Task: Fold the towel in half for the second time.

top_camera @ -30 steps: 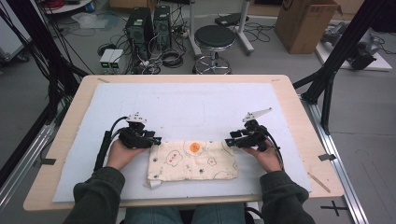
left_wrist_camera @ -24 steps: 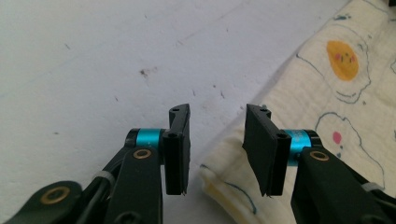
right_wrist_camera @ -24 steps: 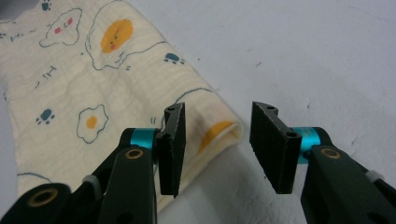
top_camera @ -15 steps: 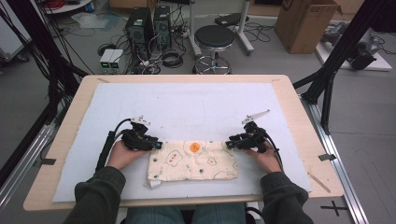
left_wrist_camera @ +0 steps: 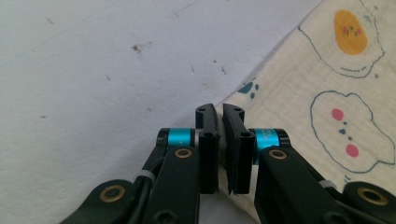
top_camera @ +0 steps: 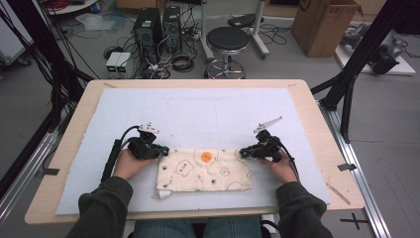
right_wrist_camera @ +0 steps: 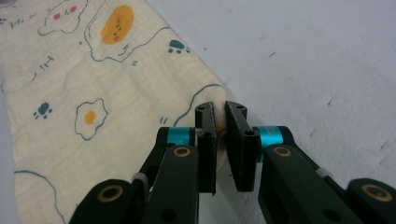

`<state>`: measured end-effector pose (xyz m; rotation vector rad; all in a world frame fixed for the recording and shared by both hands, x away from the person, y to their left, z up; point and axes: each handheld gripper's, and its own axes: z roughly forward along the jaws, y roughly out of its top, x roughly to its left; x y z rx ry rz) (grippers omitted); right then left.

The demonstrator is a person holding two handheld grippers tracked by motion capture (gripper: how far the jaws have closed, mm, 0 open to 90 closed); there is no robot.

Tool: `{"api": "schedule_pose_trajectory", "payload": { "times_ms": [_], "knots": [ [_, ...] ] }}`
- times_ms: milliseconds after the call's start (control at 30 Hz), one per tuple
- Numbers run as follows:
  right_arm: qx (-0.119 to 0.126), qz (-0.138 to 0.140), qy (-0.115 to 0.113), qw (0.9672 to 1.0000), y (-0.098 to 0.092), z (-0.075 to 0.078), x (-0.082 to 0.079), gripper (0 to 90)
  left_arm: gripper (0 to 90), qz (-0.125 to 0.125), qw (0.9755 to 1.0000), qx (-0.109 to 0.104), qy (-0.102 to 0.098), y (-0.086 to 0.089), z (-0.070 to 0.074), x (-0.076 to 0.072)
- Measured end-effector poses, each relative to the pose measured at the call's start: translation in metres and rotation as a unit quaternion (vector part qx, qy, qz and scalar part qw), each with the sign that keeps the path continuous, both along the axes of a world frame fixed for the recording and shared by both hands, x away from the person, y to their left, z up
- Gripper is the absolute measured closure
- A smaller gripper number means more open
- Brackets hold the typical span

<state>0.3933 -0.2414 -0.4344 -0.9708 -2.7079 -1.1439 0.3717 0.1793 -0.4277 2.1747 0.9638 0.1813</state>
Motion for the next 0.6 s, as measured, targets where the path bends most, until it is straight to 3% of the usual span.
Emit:
{"api": "schedule_pose_trajectory", "payload": {
  "times_ms": [200, 467, 600],
  "knots": [
    [-0.008, 0.011, -0.018, 0.9998, 0.008, 0.011, 0.0, 83.6, 84.7, 0.025, 0.9993, -0.019, -0.02, 0.012, 0.009, 0.004],
    [0.007, -0.004, -0.029, 0.9995, 0.015, 0.027, 0.017, 83.6, 84.2, 0.057, 0.997, -0.048, -0.022, 0.024, 0.012, 0.016],
    [0.012, -0.015, -0.028, 0.9994, 0.017, 0.032, 0.029, 83.7, 84.1, 0.08, 0.9932, -0.077, -0.036, 0.028, 0.013, 0.023]
  ]
}}
